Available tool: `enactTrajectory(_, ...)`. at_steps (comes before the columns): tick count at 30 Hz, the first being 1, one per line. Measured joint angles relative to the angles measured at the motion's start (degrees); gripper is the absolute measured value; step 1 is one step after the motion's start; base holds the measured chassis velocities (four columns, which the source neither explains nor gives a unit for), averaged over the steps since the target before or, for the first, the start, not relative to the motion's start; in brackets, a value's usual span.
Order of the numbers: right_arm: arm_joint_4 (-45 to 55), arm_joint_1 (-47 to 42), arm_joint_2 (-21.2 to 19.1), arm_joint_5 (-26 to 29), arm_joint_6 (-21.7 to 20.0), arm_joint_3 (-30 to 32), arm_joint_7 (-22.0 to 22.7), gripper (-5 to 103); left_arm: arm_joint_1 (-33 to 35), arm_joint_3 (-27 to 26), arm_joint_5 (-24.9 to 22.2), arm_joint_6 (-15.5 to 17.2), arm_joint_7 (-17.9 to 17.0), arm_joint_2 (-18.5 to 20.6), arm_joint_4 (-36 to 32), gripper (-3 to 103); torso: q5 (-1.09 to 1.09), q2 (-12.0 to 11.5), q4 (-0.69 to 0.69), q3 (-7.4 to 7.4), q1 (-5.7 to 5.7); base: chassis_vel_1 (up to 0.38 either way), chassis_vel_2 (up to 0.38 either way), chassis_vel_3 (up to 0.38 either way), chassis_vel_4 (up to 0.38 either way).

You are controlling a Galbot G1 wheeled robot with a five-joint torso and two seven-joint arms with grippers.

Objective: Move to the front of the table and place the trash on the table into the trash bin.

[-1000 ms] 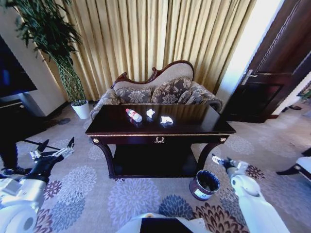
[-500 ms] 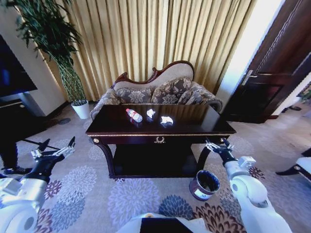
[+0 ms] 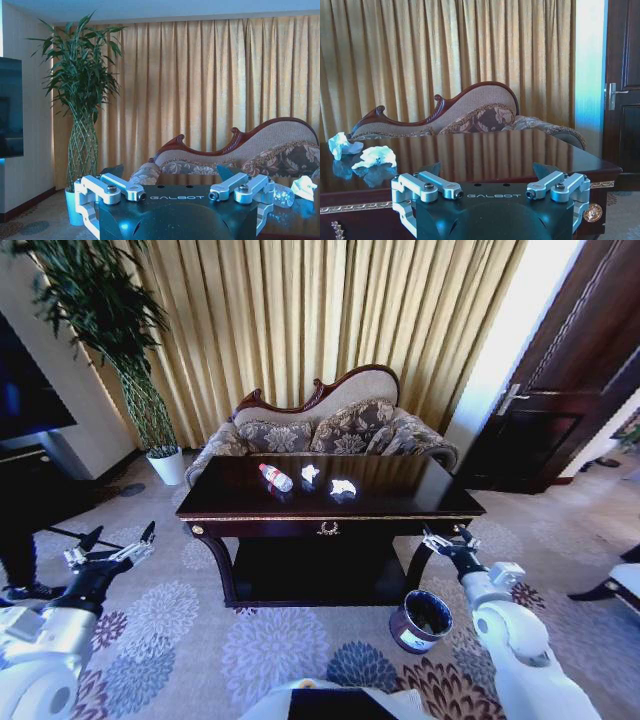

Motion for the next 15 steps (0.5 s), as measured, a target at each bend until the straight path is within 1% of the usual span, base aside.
enactTrajectory(8, -0.15, 0.05, -0.02, -0.06, -0.13, -0.06, 0.03, 100, 0.0, 0.0, 0.0, 0.04, -0.02, -0.01, -0.01, 100, 0.0, 0.0, 0.0, 0.0, 0.0, 0.0, 0.0, 0.0, 0.0)
enactTrajectory(9, 1.38, -0.83, 0.56, -1.16, -2.72, -0.83, 0.09, 100, 0.16, 0.16, 0.09, 0.05, -0.13, -0.44, -0.63, 100, -0.05, 0.0, 0.02, 0.0, 0.0, 0.0, 0.0, 0.0, 0.0)
enactTrajectory(10, 1.38, -0.83, 0.56, -1.16, -2.72, -0.83, 0.09, 100, 0.16, 0.16, 0.09, 0.05, -0.13, -0.44, -0.63, 100, -0.05, 0.0, 0.02, 0.0, 0.0, 0.0, 0.0, 0.0, 0.0)
enactTrajectory(11, 3.6, -1.86, 0.96, -1.64, -4.11, -1.58, -0.13, 100, 0.27, 0.29, 0.11, 0.04, -0.02, -0.69, -1.01, 100, 0.04, -0.01, 0.02, 0.01, 0.0, 0.0, 0.0, 0.0, 0.0)
enactTrajectory(12, 6.84, -2.85, 1.25, -2.17, -5.29, -1.95, -0.2, 100, 0.38, 0.32, 0.18, -0.03, -0.09, -0.85, -1.31, 100, 0.07, -0.01, -0.03, 0.01, 0.01, 0.0, 0.0, 0.0, 0.0)
enactTrajectory(13, 9.32, -3.49, 1.34, -2.46, -5.83, -2.08, -0.25, 100, 0.41, 0.42, 0.21, -0.06, -0.03, -0.99, -1.41, 100, -0.08, -0.01, 0.01, 0.0, 0.01, 0.0, 0.0, 0.0, 0.0)
enactTrajectory(14, 9.32, -3.49, 1.34, -2.46, -5.83, -2.08, -0.25, 100, 0.41, 0.42, 0.21, -0.06, -0.03, -0.99, -1.41, 100, -0.08, -0.01, 0.01, 0.0, 0.01, 0.0, 0.0, 0.0, 0.0)
enactTrajectory(15, 10.26, -3.89, 1.39, -2.51, -6.1, -2.14, -0.31, 100, 0.41, 0.43, 0.24, -0.09, -0.07, -1.0, -1.47, 100, -0.02, 0.0, -0.02, 0.0, 0.0, 0.0, 0.0, 0.0, 0.0)
